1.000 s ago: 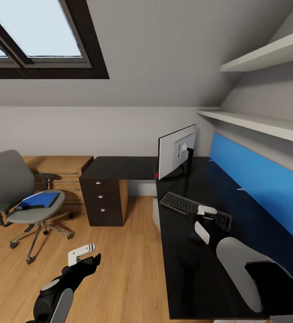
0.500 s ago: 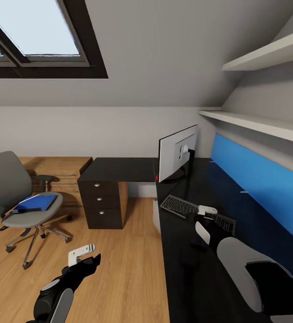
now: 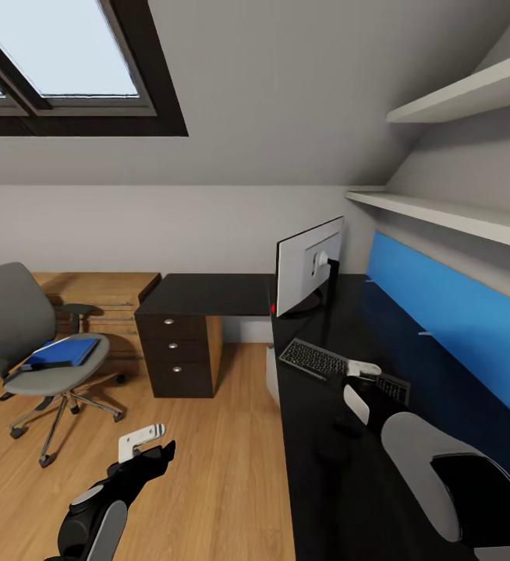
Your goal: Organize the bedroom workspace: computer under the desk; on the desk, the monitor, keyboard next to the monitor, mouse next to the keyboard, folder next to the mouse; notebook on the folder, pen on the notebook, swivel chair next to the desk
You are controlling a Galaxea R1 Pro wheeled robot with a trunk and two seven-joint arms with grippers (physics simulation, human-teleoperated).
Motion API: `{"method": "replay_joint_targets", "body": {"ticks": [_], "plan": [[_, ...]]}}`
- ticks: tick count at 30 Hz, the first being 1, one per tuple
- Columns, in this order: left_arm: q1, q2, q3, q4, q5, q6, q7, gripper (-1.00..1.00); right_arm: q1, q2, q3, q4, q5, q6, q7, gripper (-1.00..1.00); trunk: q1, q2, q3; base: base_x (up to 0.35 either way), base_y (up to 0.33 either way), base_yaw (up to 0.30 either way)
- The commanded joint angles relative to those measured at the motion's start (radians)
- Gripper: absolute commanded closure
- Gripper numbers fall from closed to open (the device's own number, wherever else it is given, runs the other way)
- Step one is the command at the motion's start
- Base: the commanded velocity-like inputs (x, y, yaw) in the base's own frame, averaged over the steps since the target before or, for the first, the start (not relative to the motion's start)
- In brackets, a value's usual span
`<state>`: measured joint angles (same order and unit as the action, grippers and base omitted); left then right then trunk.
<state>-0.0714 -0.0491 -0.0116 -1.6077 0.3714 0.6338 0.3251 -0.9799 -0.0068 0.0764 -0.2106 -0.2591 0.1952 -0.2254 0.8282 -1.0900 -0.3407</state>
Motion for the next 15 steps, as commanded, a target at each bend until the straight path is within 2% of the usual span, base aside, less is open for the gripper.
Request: {"method": "replay_joint_targets", "body": {"ticks": [1, 15], "plan": [[-0.001, 0.0, -0.001, -0.001, 0.011, 0.003, 0.009, -1.0, 0.0, -0.002, 0.008, -0.003, -0.008, 0.011, -0.005, -1.0, 0.0, -0.001, -0.001, 0.0, 0.0, 0.0], [-0.001, 0.0, -0.001, -0.004, 0.012, 0.002, 0.009, -1.0, 0.0, -0.007, 0.008, -0.004, -0.009, 0.03, -0.005, -1.0, 0.0, -0.001, -0.001, 0.0, 0.0, 0.0]]}}
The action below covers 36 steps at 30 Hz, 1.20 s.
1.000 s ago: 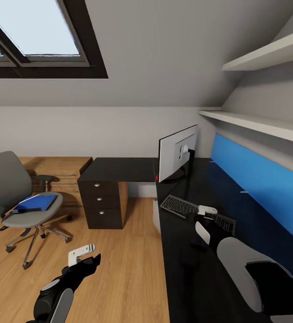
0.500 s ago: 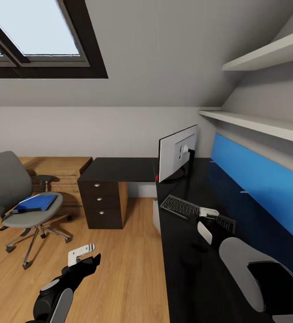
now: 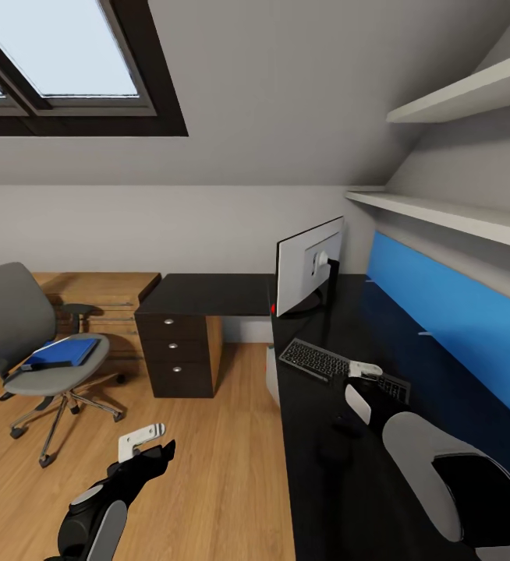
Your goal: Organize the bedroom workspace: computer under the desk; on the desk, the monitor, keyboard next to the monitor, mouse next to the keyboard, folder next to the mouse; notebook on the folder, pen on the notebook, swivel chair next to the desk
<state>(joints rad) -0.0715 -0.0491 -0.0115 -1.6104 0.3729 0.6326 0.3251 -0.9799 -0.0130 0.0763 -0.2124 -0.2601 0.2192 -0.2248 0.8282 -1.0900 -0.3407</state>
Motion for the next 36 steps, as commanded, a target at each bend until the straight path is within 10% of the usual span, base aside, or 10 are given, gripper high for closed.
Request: {"method": "replay_joint_targets", "body": {"ticks": [1, 15, 36], "plan": [[-0.001, 0.0, -0.001, -0.001, 0.011, 0.003, 0.009, -1.0, 0.0, -0.001, 0.008, -0.002, -0.008, 0.007, -0.005, -1.0, 0.0, -0.001, -0.001, 0.0, 0.0, 0.0], [-0.001, -0.003, 0.0, -0.002, 0.011, 0.004, 0.01, -1.0, 0.0, 0.0, 0.008, 0.002, -0.008, 0.008, -0.005, -1.0, 0.0, -0.001, -0.001, 0.0, 0.0, 0.0], [-0.001, -0.005, -0.002, -0.001, 0.014, 0.003, 0.105, -1.0, 0.0, 0.0, 0.005, 0.004, -0.011, 0.089, -0.007, -1.0, 0.061, -0.113, -0.051, 0.0, 0.0, 0.0]]}}
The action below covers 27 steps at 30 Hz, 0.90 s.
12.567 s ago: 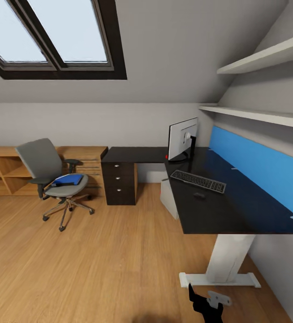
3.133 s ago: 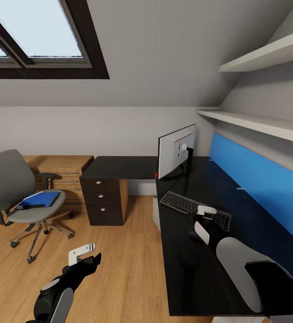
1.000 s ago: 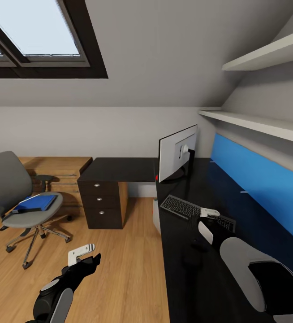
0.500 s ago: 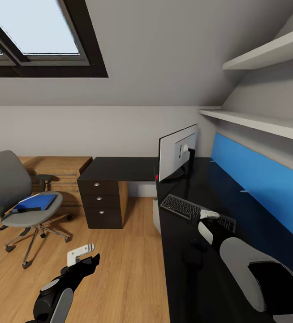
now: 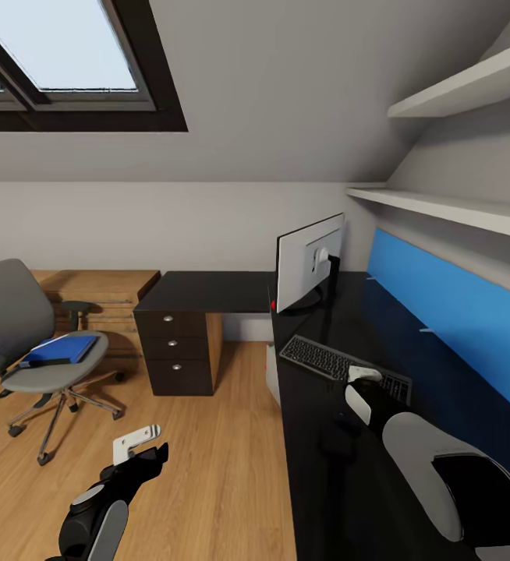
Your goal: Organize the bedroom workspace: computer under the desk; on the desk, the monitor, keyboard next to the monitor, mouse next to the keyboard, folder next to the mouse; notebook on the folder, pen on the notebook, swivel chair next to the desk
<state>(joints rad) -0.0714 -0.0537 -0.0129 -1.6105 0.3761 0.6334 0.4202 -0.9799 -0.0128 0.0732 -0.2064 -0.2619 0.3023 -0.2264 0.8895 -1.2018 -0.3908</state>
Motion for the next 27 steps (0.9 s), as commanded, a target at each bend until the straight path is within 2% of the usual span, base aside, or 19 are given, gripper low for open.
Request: {"method": "replay_joint_targets", "body": {"ticks": [1, 27], "plan": [[-0.001, 0.0, -0.001, -0.001, 0.01, 0.002, 0.01, -1.0, 0.0, -0.001, 0.008, -0.002, -0.009, 0.006, -0.005, -1.0, 0.004, -0.008, -0.004, 0.0, 0.0, 0.0], [-0.001, 0.0, -0.001, -0.002, 0.01, 0.002, 0.009, -1.0, 0.0, -0.001, 0.007, 0.002, -0.01, 0.009, -0.022, -1.0, 0.104, -0.19, -0.086, 0.0, 0.0, 0.0]]}}
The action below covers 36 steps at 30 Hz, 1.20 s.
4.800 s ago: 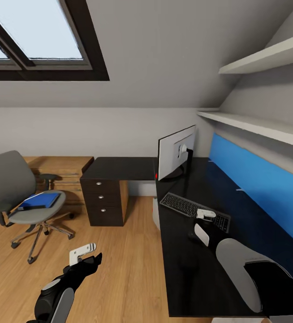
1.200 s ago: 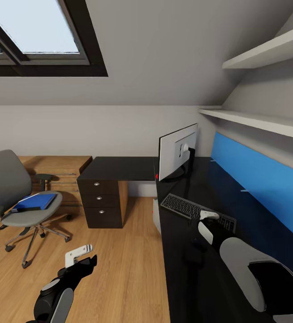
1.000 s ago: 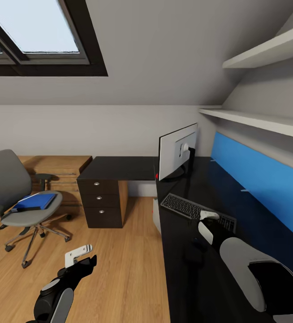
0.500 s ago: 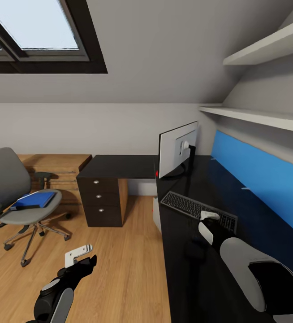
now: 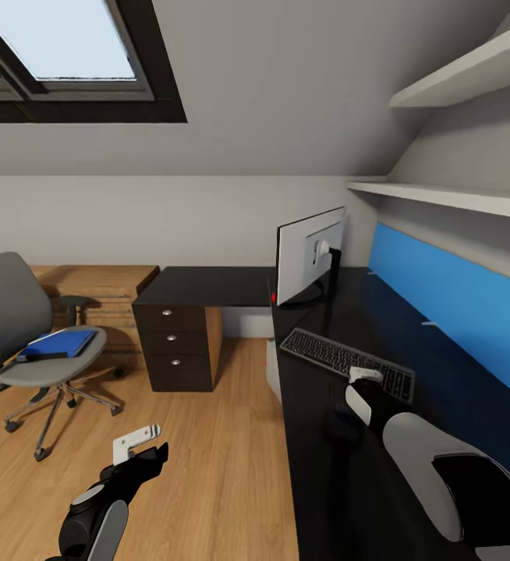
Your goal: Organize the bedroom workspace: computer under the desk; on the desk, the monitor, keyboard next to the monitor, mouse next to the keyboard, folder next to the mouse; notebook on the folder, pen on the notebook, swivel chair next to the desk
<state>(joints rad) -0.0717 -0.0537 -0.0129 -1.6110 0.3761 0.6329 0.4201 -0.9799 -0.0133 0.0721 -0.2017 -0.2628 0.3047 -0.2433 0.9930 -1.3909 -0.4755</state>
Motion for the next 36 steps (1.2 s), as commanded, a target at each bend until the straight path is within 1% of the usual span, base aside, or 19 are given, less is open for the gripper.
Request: {"method": "replay_joint_targets", "body": {"ticks": [1, 10, 23, 36], "plan": [[-0.001, 0.0, -0.001, -0.001, 0.01, 0.002, 0.01, -1.0, 0.0, -0.001, 0.008, -0.002, -0.009, 0.006, -0.005, -1.0, 0.004, -0.008, -0.004, 0.0, 0.0, 0.0], [-0.001, 0.0, -0.001, -0.001, 0.01, 0.002, 0.01, -1.0, 0.0, 0.001, 0.008, -0.002, -0.009, 0.005, -0.005, -1.0, 0.038, -0.071, -0.033, 0.0, 0.0, 0.0], [0.0, 0.002, 0.006, 0.0, 0.01, 0.002, 0.009, -1.0, 0.0, 0.001, 0.008, -0.002, -0.009, 0.007, -0.005, -1.0, 0.038, -0.071, -0.033, -0.001, 0.0, 0.0], [-0.001, 0.002, 0.007, 0.001, 0.01, 0.002, 0.009, -1.0, 0.0, 0.001, 0.009, -0.003, -0.009, 0.007, -0.005, -1.0, 0.038, -0.071, -0.033, -0.048, 0.0, 0.0]]}}
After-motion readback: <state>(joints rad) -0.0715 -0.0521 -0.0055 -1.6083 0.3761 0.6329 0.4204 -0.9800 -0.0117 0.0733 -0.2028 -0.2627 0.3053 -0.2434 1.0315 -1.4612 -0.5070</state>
